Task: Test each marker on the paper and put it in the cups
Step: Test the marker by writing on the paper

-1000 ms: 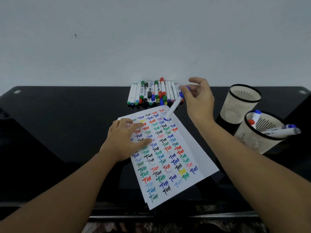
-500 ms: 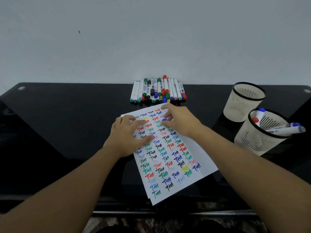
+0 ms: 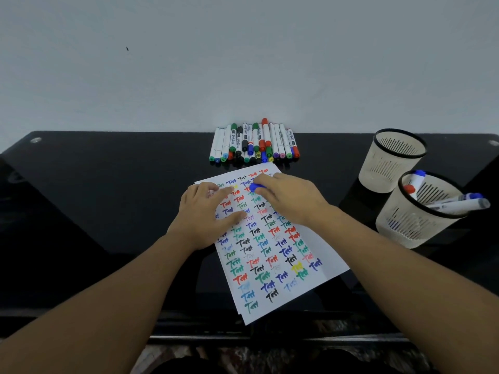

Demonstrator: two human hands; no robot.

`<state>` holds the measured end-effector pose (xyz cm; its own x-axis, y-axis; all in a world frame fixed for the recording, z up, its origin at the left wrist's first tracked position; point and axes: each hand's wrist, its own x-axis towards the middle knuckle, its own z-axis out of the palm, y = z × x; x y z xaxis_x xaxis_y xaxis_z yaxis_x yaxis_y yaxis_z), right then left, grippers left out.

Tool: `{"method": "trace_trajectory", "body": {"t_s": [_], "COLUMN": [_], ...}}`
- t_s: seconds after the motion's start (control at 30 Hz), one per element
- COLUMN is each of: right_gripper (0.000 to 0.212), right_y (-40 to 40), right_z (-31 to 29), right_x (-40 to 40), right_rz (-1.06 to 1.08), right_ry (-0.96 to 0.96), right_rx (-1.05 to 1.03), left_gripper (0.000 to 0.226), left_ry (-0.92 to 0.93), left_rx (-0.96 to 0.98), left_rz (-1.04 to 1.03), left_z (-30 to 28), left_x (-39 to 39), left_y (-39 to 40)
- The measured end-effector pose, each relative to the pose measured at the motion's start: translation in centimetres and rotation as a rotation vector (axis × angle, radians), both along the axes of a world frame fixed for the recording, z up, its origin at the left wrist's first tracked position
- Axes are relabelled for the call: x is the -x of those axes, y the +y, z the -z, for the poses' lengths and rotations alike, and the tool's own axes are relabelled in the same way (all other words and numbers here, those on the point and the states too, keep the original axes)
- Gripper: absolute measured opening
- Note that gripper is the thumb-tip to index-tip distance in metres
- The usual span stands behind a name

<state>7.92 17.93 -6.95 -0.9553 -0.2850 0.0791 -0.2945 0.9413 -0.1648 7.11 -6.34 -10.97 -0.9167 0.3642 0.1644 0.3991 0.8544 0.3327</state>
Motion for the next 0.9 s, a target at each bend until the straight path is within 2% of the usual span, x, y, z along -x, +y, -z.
{"method": "trace_trajectory", "body": {"t_s": [0.17, 0.3, 0.5, 0.6, 0.67, 0.77, 0.8, 0.83, 0.9], "right_gripper": [0.041, 0.032, 0.036, 0.039, 0.041, 0.046, 0.049, 0.048, 0.031], "right_y": [-1.5, -2.3, -3.0, -3.2, -2.9, -1.8, -1.3, -0.8, 0.1], "right_z": [-0.1, 0.2, -0.1, -0.2, 0.0, -0.2, -0.3, -0.5, -0.5], "right_x": [-0.5, -0.7, -1.0, -1.2, -1.4, -1.8, -1.8, -1.9, -2.1], "right_rz": [-0.052, -0.052, -0.094, -0.088, -0.059, 0.005, 0.017, 0.038, 0.094], "right_ry": [0.050, 0.075, 0.010, 0.007, 0.020, -0.088, -0.110, -0.110, -0.089], "right_rx": [-0.183, -0.154, -0.158, -0.151, -0.063, 0.265, 0.306, 0.302, 0.352], "left_gripper": [0.062, 0.050, 0.036, 0.031, 0.030, 0.031, 0.032, 0.034, 0.040], "left_ry": [0.133, 0.223, 0.351, 0.346, 0.290, 0.178, 0.154, 0.136, 0.101], "left_rx": [-0.034, -0.054, -0.077, -0.081, -0.093, -0.104, -0.102, -0.103, -0.108], "left_rz": [0.050, 0.105, 0.182, 0.187, 0.141, 0.064, 0.048, 0.035, 0.013], "left_z": [0.3, 0.4, 0.5, 0.4, 0.2, 0.0, 0.0, 0.1, 0.0], "left_x": [-0.2, -0.4, -0.6, -0.8, -0.8, -0.7, -0.6, -0.6, -0.6], "left_y": [-0.2, -0.2, -0.3, -0.4, -0.3, -0.2, -0.2, -0.2, -0.1]}}
